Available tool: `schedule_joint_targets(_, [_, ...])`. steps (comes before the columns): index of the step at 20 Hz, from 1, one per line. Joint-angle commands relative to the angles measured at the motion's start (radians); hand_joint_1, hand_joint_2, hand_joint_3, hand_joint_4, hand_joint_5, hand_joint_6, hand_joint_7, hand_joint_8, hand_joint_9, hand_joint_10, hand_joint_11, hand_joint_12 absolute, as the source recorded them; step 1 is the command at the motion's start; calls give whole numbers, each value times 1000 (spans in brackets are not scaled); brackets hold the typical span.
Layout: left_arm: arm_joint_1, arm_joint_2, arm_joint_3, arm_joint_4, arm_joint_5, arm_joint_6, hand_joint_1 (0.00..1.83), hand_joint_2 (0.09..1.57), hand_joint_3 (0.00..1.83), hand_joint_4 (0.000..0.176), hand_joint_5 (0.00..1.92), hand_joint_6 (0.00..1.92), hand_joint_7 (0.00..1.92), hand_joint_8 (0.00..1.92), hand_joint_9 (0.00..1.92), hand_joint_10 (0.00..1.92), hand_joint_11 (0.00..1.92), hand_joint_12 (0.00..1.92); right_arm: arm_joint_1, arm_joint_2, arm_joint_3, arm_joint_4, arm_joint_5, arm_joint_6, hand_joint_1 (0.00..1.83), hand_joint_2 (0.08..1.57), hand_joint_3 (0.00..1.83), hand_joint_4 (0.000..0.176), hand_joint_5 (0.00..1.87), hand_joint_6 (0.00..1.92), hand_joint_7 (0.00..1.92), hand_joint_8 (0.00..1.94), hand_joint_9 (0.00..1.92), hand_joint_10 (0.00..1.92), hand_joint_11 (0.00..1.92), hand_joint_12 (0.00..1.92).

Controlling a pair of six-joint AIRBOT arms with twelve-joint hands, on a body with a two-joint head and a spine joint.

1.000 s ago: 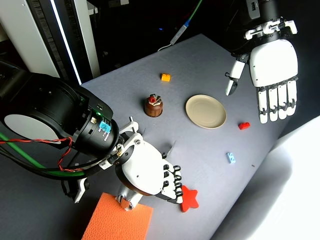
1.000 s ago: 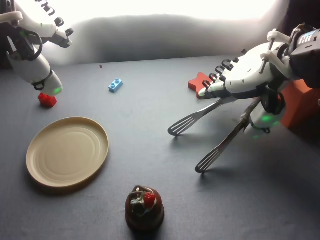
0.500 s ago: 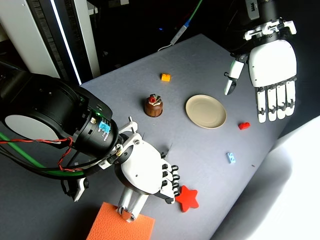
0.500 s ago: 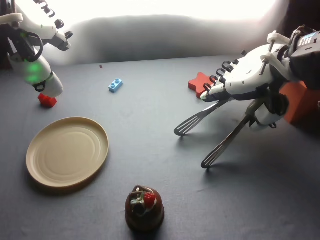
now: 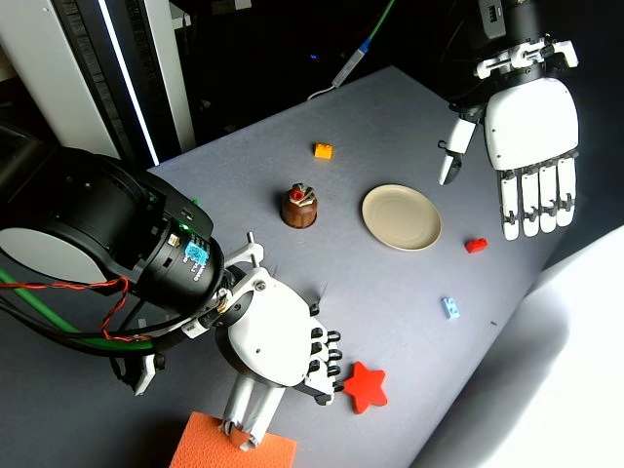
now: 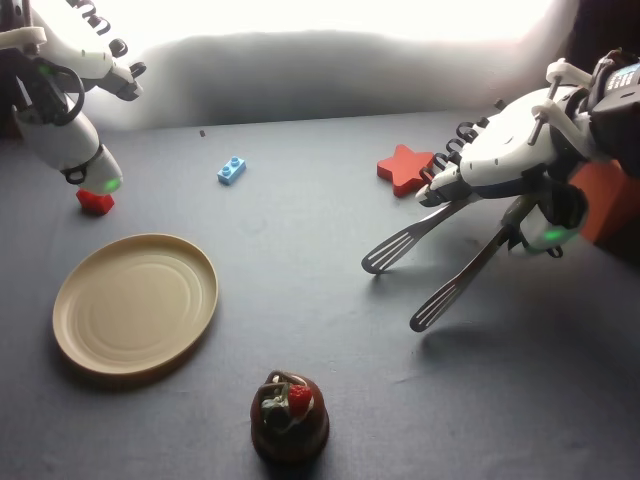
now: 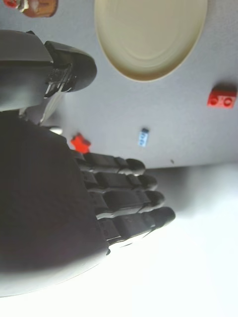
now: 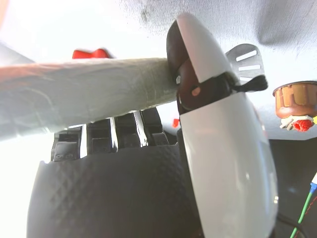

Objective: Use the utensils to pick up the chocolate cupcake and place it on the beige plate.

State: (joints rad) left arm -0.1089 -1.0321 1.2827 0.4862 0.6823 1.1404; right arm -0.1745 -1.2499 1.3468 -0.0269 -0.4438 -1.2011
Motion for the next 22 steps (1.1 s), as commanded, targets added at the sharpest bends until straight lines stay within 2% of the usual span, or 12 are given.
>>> schedule_joint_targets(1, [-6, 4, -4, 42, -55, 8, 252, 1085, 1, 0, 136, 3, 125, 1, 95, 4, 0, 301, 7, 11, 3, -11, 41, 6, 981, 1247, 357, 0, 140, 4, 154, 3, 148, 0, 0, 498])
schedule_joint_targets(3, [-6, 5, -7, 42, -55, 7, 244, 1090, 2, 0, 127, 2, 115, 2, 76, 2, 0, 213, 7, 12, 3, -11, 40, 7, 978, 1191, 343, 0, 176, 10, 190, 8, 198, 12, 0, 655])
schedule_joint_targets(8, [-7, 5, -10, 42, -54, 7, 234, 1085, 0, 0, 132, 1, 121, 2, 101, 4, 0, 300, 8, 12, 3, -11, 36, 12, 950, 1203, 335, 0, 120, 0, 147, 1, 146, 1, 0, 493])
schedule_joint_targets(9, [-7, 5, -9, 42, -54, 7, 243, 1083, 0, 0, 127, 1, 124, 2, 104, 3, 0, 281, 9, 12, 3, -11, 36, 12, 990, 1169, 326, 0, 175, 11, 202, 9, 198, 13, 0, 632])
schedule_joint_targets(10, [-8, 4, -8, 42, -53, 7, 237, 1088, 1, 0, 114, 2, 120, 0, 104, 2, 0, 243, 10, 12, 2, -11, 36, 12, 964, 1198, 347, 0, 171, 6, 199, 3, 194, 7, 0, 642])
schedule_joint_targets(11, [-8, 4, -8, 42, -53, 7, 235, 1089, 1, 0, 111, 2, 119, 0, 104, 1, 0, 234, 10, 12, 2, -11, 36, 12, 907, 1218, 358, 0, 145, 5, 176, 3, 176, 4, 0, 603])
schedule_joint_targets(13, [-8, 4, -8, 42, -53, 7, 254, 1080, 0, 0, 137, 6, 139, 4, 111, 3, 0, 292, 13, 13, 1, -11, 37, 12, 916, 1240, 365, 0, 97, 2, 121, 6, 109, 9, 0, 393])
schedule_joint_targets(15, [-8, 4, -8, 42, -53, 7, 271, 1076, 0, 0, 153, 10, 148, 6, 117, 4, 0, 302, 17, 13, 0, -11, 38, 12, 988, 1189, 340, 0, 132, 7, 163, 8, 144, 13, 0, 461])
schedule_joint_targets(16, [-8, 4, -8, 42, -53, 7, 276, 1079, 0, 0, 131, 8, 118, 8, 93, 7, 0, 193, 19, 14, -2, -11, 41, 9, 965, 1194, 319, 0, 125, 2, 149, 2, 135, 5, 0, 422])
schedule_joint_targets(17, [-8, 5, -8, 42, -53, 7, 275, 1082, 1, 0, 135, 10, 113, 8, 86, 6, 0, 170, 21, 15, -3, -11, 44, 6, 972, 1195, 292, 0, 130, 2, 154, 1, 138, 3, 0, 438])
schedule_joint_targets(19, [-8, 5, -8, 43, -53, 8, 293, 1082, 1, 0, 151, 6, 126, 6, 99, 6, 0, 211, 23, 17, -8, -11, 47, 2, 984, 1186, 266, 0, 146, 5, 168, 5, 159, 8, 0, 515])
schedule_joint_targets(22, [-8, 4, -7, 43, -53, 9, 265, 1085, 1, 0, 152, 0, 140, 2, 115, 3, 0, 321, 25, 19, -13, -11, 51, -3, 866, 1277, 218, 0, 101, 0, 126, 0, 131, 0, 0, 427])
